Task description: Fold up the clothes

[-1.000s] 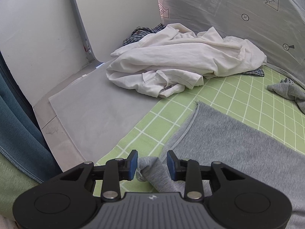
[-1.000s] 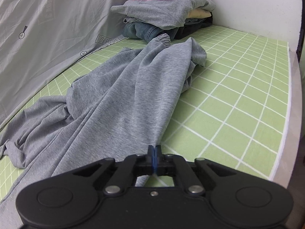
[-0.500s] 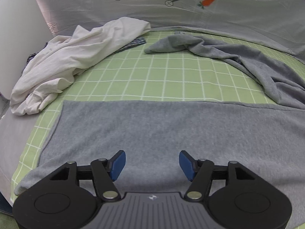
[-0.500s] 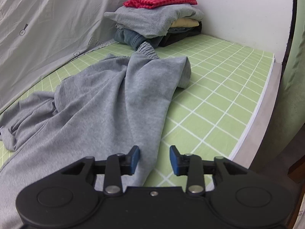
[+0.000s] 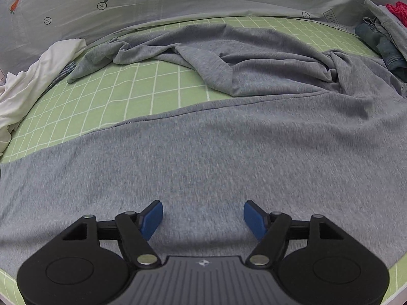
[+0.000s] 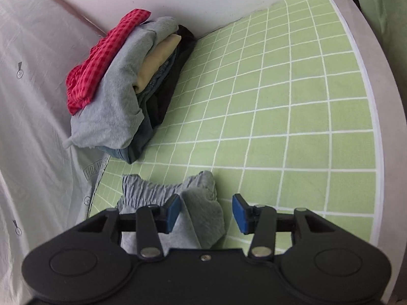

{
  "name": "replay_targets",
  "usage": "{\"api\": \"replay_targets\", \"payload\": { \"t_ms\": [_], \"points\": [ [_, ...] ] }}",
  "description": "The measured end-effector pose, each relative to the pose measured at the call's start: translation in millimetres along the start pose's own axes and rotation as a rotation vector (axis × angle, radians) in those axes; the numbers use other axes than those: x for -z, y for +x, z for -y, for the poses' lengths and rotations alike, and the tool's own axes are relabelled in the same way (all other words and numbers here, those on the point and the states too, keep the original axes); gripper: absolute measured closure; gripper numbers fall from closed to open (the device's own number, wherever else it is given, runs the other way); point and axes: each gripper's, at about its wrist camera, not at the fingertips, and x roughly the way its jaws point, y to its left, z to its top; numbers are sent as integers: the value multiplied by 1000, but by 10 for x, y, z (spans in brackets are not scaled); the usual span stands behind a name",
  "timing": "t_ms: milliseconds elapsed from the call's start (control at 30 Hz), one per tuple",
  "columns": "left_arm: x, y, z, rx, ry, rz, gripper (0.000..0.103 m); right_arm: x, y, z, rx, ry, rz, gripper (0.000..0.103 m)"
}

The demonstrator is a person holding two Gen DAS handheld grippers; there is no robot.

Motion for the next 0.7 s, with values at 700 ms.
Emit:
{"api": "replay_targets", "payload": {
  "t_ms": [700],
  "points": [
    [51, 22, 54, -95, -230, -15, 17, -380, 833, -221, -48, 20, -372, 66]
  ]
}}
